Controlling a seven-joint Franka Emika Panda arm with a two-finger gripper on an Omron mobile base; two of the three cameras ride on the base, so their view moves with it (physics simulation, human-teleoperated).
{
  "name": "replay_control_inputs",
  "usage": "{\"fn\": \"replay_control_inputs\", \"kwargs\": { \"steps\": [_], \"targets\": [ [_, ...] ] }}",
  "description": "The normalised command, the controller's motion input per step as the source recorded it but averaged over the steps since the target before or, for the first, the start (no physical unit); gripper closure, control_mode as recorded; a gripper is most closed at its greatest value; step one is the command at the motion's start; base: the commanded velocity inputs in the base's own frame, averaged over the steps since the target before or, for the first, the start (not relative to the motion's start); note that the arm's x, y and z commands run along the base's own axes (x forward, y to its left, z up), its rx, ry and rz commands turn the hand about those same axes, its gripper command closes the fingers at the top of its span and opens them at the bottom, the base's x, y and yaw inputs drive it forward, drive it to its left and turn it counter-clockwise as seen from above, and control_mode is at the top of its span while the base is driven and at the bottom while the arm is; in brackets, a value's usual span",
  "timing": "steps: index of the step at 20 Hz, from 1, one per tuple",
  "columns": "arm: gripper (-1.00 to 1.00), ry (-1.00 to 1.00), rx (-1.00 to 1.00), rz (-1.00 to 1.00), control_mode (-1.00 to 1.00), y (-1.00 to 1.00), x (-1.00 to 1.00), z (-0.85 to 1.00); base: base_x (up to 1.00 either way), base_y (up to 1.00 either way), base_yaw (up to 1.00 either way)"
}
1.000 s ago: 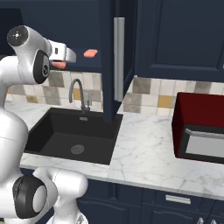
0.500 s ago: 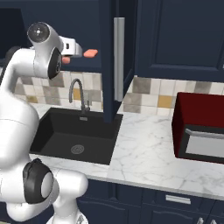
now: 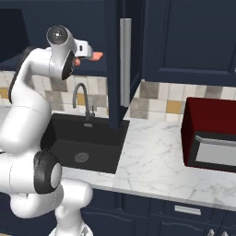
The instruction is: Pick up the bar soap and bar soap from the sink, and place them back in the cabinet, and close the cabinet doors.
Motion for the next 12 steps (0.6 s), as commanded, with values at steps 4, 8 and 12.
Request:
{"fn": "replay_control_inputs", "kwargs": {
  "steps": [4, 8, 12],
  "targets": [
    [1.00, 0.00, 0.00, 0.00, -1.00, 0.19, 0.42, -0.19, 0.00, 0.00, 0.00],
    [1.00, 0.00, 0.00, 0.00, -1.00, 0.25, 0.39, -0.03, 0.00, 0.00, 0.00],
    [1.00, 0.00, 0.00, 0.00, -1.00, 0.22, 0.42, 0.00, 0.00, 0.00, 0.00]
  ]
}}
